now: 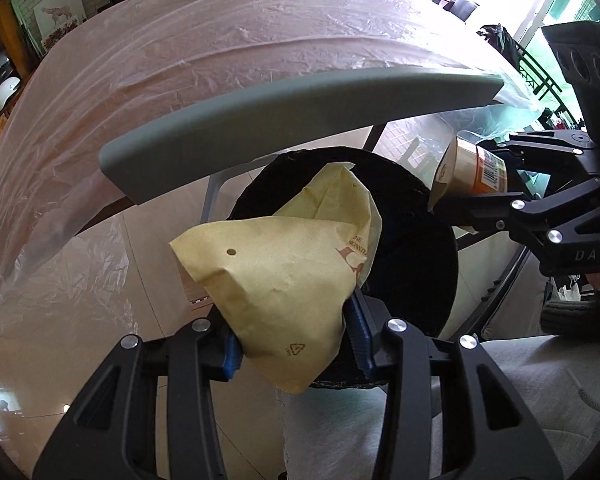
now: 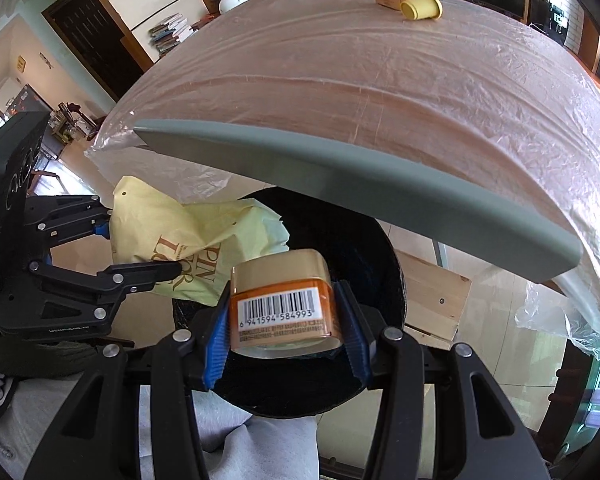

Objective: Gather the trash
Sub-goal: 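Carry the tan jar and yellow bag with both tools over the black bin, then open both tools to drop the jar and bag into the bin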

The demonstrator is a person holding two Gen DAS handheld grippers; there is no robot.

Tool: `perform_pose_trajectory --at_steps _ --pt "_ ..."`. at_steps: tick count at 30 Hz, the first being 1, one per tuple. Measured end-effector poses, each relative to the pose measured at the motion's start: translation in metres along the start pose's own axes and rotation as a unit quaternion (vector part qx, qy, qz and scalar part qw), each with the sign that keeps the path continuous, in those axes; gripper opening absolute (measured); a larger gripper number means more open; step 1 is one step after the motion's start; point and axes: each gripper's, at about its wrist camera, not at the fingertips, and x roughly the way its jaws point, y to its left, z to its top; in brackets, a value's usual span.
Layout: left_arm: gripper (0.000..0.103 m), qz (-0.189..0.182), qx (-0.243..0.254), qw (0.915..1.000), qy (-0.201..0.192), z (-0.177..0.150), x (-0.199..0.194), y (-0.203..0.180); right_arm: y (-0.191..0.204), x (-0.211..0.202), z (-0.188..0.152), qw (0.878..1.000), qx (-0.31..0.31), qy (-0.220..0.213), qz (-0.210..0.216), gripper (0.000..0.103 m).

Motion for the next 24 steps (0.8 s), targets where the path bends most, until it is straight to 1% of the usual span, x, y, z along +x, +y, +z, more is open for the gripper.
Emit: perform_pose_trajectory --at_steps 6,12,24 --pt "0.044 0.006 0.007 0.9999 0.014 0.004 0.016 -0.003 -0.005 0.010 0.000 1.000 0.004 0.009 -0.007 0.048" --pt "0.044 0.010 0.016 0.9995 0.024 0.004 0.023 -0.006 -0.004 0.018 0.003 1.000 0.002 0.014 -0.023 0.048" --pt "0.044 0.014 0.021 0.9992 0.029 0.013 0.030 -0.011 -0.003 0.026 0.004 0.999 -0.004 0.024 -0.030 0.048"
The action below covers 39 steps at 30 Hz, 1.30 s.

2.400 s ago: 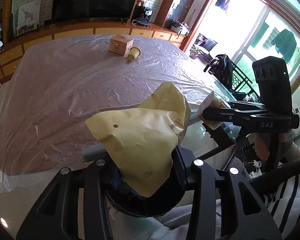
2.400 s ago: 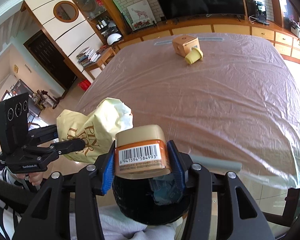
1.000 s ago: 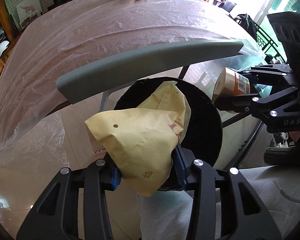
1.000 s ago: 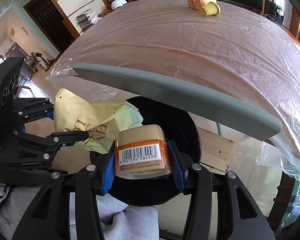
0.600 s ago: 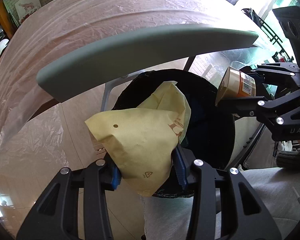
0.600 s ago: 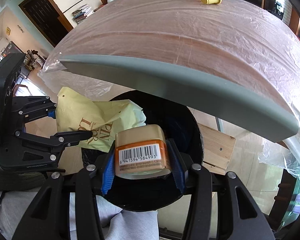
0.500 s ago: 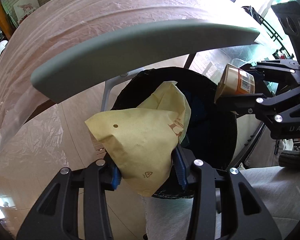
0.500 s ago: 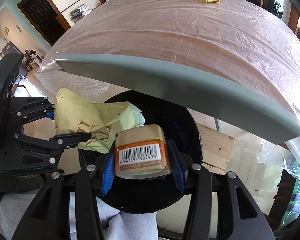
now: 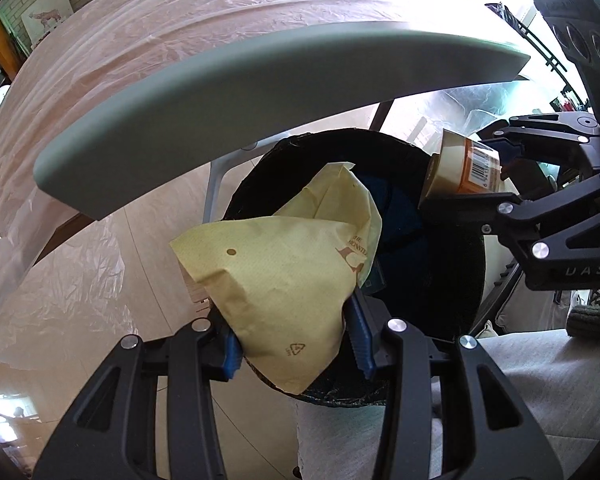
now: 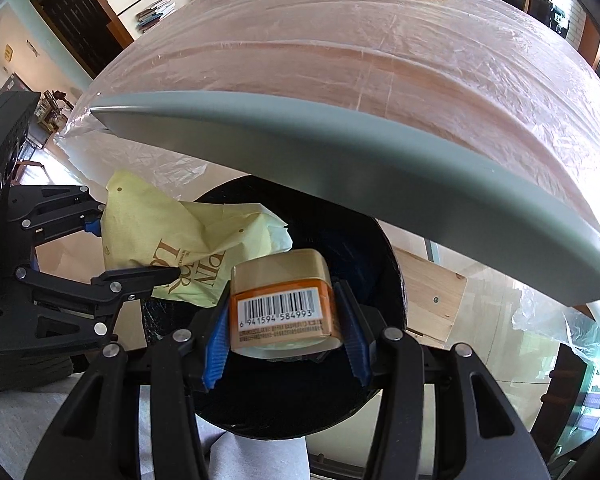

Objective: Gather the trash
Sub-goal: 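Open both tools to drop the jar and bag into the bin, then grasp the yellow cup with the right tool while the left tool grasps the cardboard box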

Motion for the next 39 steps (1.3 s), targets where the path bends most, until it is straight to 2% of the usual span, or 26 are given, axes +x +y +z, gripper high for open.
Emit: perform_pose_trajectory --at_steps 9,11,12,13,14,15,17,21,25,27,28,29,30,32,36,39 --pt "0.044 -0.001 0.003 1.0000 0.000 0.005 0.002 -0.001 -0.001 0.005 -0.001 1.000 0.005 0.004 0.001 0.048" --pt "0.048 -0.009 0.000 1.0000 -0.001 0.006 0.001 0.000 -0.003 0.004 -0.001 1.000 0.010 0.001 0.005 0.048" --pt "0.051 -0.017 -0.003 0.9998 -0.001 0.006 0.001 0.002 -0.005 0.003 -0.002 1.000 0.014 -0.003 0.007 0.052" --pt "0.059 -0.026 -0.009 0.9996 -0.002 0.006 0.001 0.004 -0.008 0.001 -0.003 1.000 0.018 -0.005 0.007 0.058" --pt "0.065 -0.035 -0.016 0.9993 -0.006 0.007 -0.001 0.006 -0.010 -0.003 -0.004 1.000 0.026 -0.008 0.006 0.068" --pt "0.066 -0.041 -0.020 0.9989 -0.008 0.007 -0.003 0.006 -0.012 -0.006 -0.004 0.999 0.031 -0.012 0.010 0.070" --pt "0.070 -0.046 -0.023 0.9986 -0.012 0.006 -0.007 0.007 -0.014 -0.012 -0.005 0.999 0.033 -0.017 0.014 0.070" --pt "0.071 -0.047 -0.017 0.9985 -0.020 0.005 -0.023 0.004 -0.014 -0.029 -0.008 0.999 0.028 -0.028 0.018 0.070" --pt "0.071 -0.075 -0.016 0.9950 -0.063 0.007 -0.064 0.005 -0.008 -0.077 -0.008 0.996 0.007 -0.082 0.028 0.074" --pt "0.082 -0.082 -0.013 0.9907 -0.108 0.015 -0.096 0.006 -0.007 -0.103 -0.003 0.992 -0.004 -0.124 0.016 0.087" --pt "0.095 -0.078 -0.014 0.9887 -0.127 0.018 -0.107 0.008 -0.008 -0.118 0.002 0.988 -0.008 -0.152 0.003 0.090" --pt "0.101 -0.068 -0.020 0.9850 -0.157 0.025 -0.121 0.014 -0.010 -0.126 0.006 0.985 -0.009 -0.171 -0.007 0.096" --pt "0.101 -0.055 -0.030 0.9810 -0.184 0.035 -0.131 0.021 -0.014 -0.132 0.012 0.981 -0.008 -0.192 -0.020 0.099" --pt "0.101 -0.032 -0.055 0.9750 -0.213 0.056 -0.140 0.037 -0.025 -0.135 0.025 0.976 -0.003 -0.213 -0.046 0.099" --pt "0.101 -0.017 -0.085 0.9713 -0.222 0.110 -0.134 0.077 -0.048 -0.119 0.066 0.972 0.015 -0.217 -0.085 0.099" --pt "0.101 -0.011 -0.070 0.9721 -0.224 0.150 -0.124 0.090 -0.058 -0.100 0.097 0.972 -0.007 -0.206 -0.115 0.099"
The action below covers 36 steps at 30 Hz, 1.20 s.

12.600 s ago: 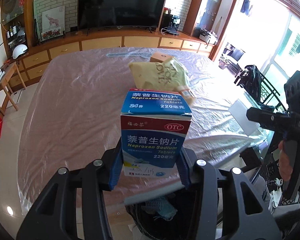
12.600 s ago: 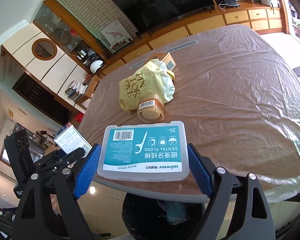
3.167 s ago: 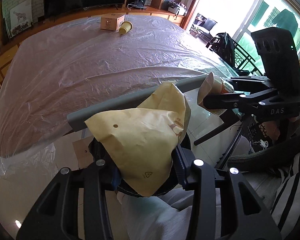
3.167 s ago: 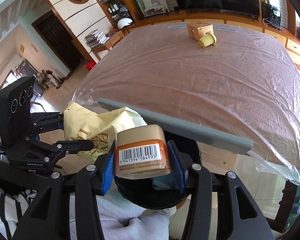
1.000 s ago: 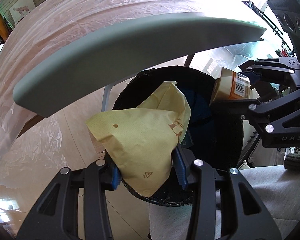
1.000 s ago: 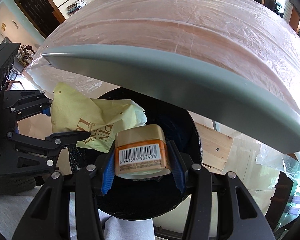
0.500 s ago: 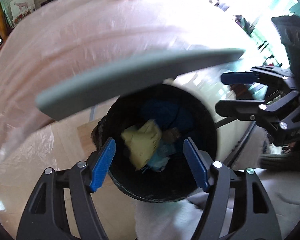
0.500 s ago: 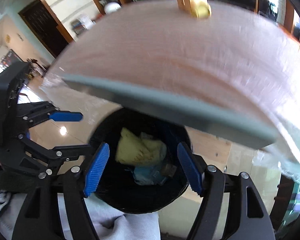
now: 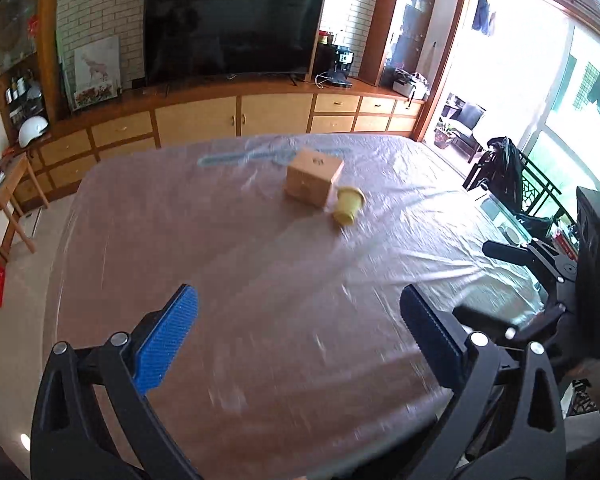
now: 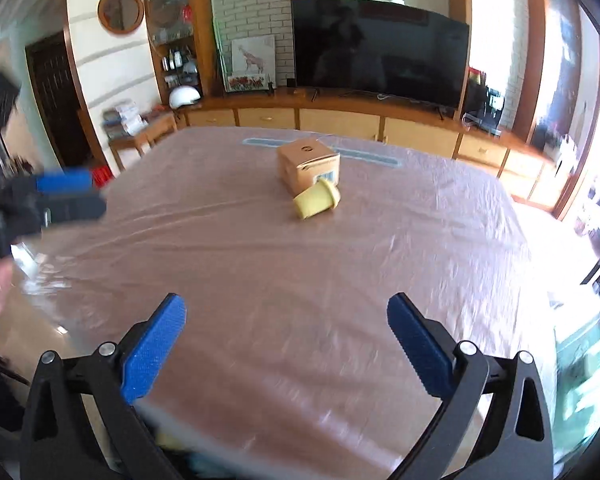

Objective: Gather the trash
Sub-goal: 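Grasp the yellow cup with the right tool while the left tool grasps the cardboard box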

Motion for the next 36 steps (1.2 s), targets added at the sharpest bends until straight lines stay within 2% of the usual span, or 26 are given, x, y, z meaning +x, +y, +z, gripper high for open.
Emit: perform_pose_trajectory --at_steps 2,7,10,14,20,25,30,31,34,36 --pt "0.101 -0.003 0.022 0.9997 0.005 0.020 0.020 -0.001 -0.001 0.023 0.014 0.999 -0.033 0.012 -0.018 0.099" --pt "0.101 -0.007 0.080 0.9965 0.026 0.058 0.077 -0.016 0.003 0.061 0.030 0.995 -0.091 0.035 -0.025 0.099" --pt "0.101 -0.016 0.084 0.9955 0.041 0.069 0.106 -0.012 0.009 0.081 0.036 0.988 -0.148 0.044 -0.030 0.096" --pt "0.101 -0.021 0.091 0.9939 0.059 0.081 0.145 -0.012 0.013 0.101 0.042 0.979 -0.193 0.059 -0.022 0.085" --pt "0.086 -0.034 0.114 0.9900 0.075 0.090 0.173 -0.016 0.011 0.127 0.059 0.979 -0.192 0.068 -0.010 0.077" --pt "0.084 -0.050 0.123 0.9876 0.083 0.090 0.181 -0.014 0.012 0.137 0.070 0.977 -0.204 0.067 -0.006 0.077" --pt "0.067 -0.069 0.116 0.9865 0.093 0.096 0.191 -0.010 0.009 0.146 0.080 0.977 -0.199 0.070 0.009 0.075" --pt "0.061 -0.073 0.115 0.9862 0.095 0.098 0.192 -0.009 0.007 0.147 0.082 0.977 -0.198 0.071 0.013 0.073" --pt "0.061 -0.082 0.111 0.9860 0.094 0.102 0.194 -0.005 0.006 0.151 0.088 0.978 -0.189 0.079 0.036 0.062" --pt "0.061 -0.086 0.108 0.9860 0.093 0.103 0.193 -0.003 0.002 0.154 0.091 0.979 -0.179 0.086 0.050 0.046"
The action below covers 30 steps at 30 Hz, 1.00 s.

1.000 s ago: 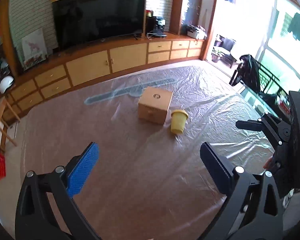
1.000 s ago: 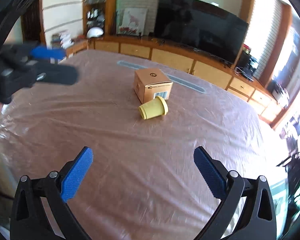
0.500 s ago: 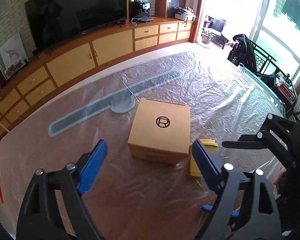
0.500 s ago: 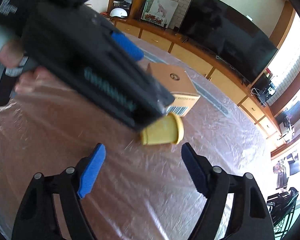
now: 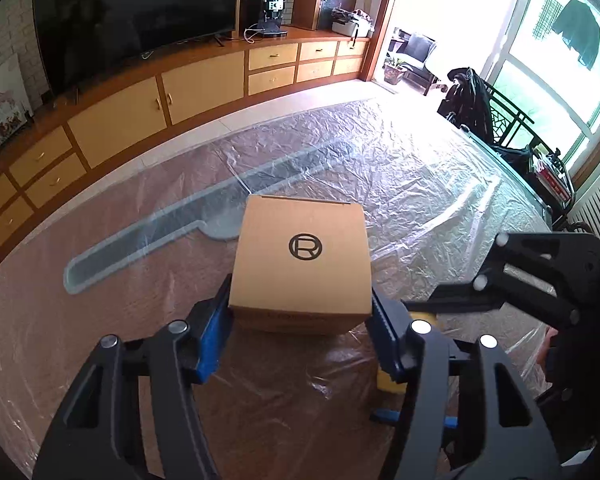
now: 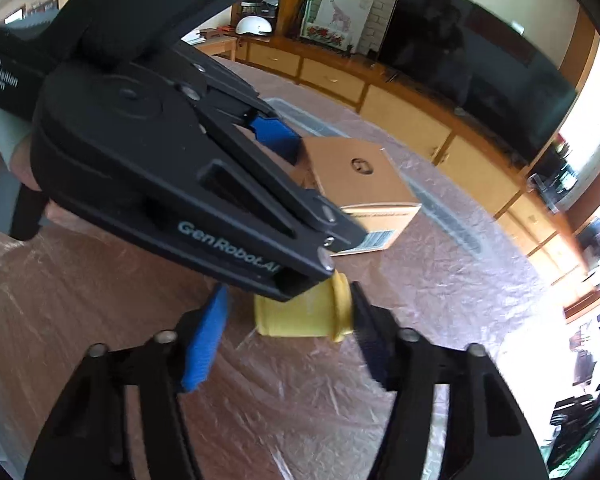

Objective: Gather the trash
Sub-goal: 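Grasp the yellow cup with the right tool while the left tool grasps the cardboard box, then carry the yellow cup and cardboard box with both tools over the black bin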

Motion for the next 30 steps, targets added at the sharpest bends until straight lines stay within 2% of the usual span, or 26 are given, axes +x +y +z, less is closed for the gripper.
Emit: perform_pose_trajectory --at_steps 1,7,21,30 --pt "0.060 0.000 -0.001 1.0000 -0.002 0.001 -0.001 0.001 -0.001 0.000 0.001 1.000 0.004 0.000 -0.001 0.043" --pt "0.060 -0.002 -0.016 0.9998 -0.010 0.000 -0.007 0.008 -0.021 -0.004 -0.002 0.997 0.071 -0.008 0.042 0.042" --pt "0.059 0.014 -0.038 0.9989 -0.024 -0.020 -0.037 0.001 -0.029 -0.041 -0.028 0.984 0.164 -0.043 0.056 0.042" --pt "0.059 0.028 -0.065 0.9972 -0.025 -0.057 -0.063 -0.019 -0.017 -0.059 -0.052 0.976 0.202 -0.050 0.068 0.042"
